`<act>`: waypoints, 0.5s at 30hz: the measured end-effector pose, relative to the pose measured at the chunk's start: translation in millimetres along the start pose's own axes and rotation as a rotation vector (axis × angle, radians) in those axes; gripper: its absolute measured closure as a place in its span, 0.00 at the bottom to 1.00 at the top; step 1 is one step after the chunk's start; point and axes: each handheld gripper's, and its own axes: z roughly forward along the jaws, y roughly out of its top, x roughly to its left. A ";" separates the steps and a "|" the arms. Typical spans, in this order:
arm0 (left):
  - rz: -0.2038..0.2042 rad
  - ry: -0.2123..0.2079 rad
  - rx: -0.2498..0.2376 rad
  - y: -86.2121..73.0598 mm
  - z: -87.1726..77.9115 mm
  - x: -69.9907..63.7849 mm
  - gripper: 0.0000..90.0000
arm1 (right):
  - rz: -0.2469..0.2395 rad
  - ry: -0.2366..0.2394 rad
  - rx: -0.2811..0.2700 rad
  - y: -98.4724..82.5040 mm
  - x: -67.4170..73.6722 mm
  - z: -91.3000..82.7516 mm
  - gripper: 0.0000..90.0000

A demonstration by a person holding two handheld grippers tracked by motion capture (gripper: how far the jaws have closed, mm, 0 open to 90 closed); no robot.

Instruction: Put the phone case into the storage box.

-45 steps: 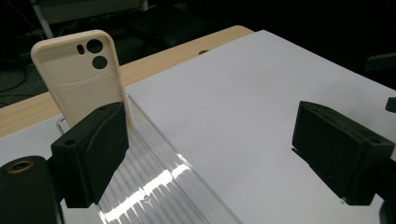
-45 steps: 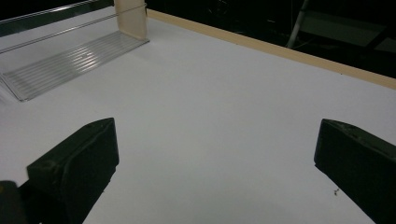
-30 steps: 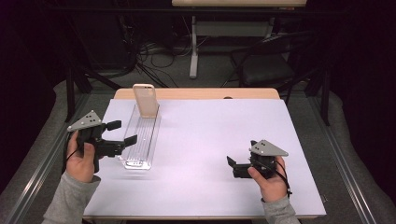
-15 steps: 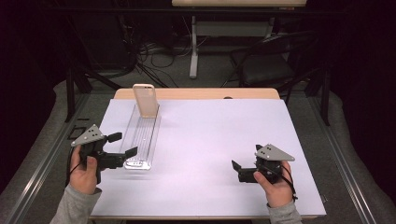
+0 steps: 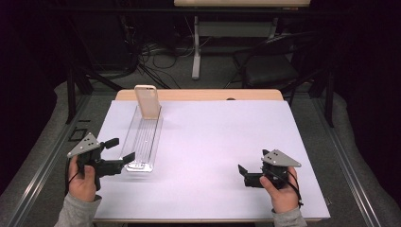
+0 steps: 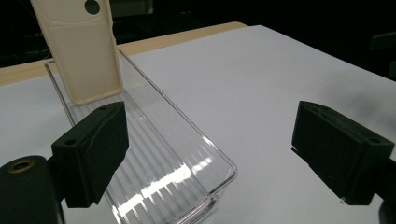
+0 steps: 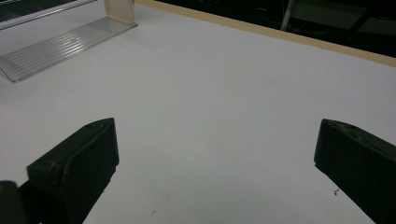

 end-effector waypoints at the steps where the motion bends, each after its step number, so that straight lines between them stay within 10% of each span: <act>1: -0.001 0.002 -0.004 -1.1 -0.6 0.6 0.13 | 0.001 -0.002 -0.003 -0.9 0.2 0.7 0.00; 15: -0.031 0.007 -0.023 -16.9 3.1 9.4 0.13 | 0.021 -0.005 -0.012 -11.6 -0.9 6.6 0.00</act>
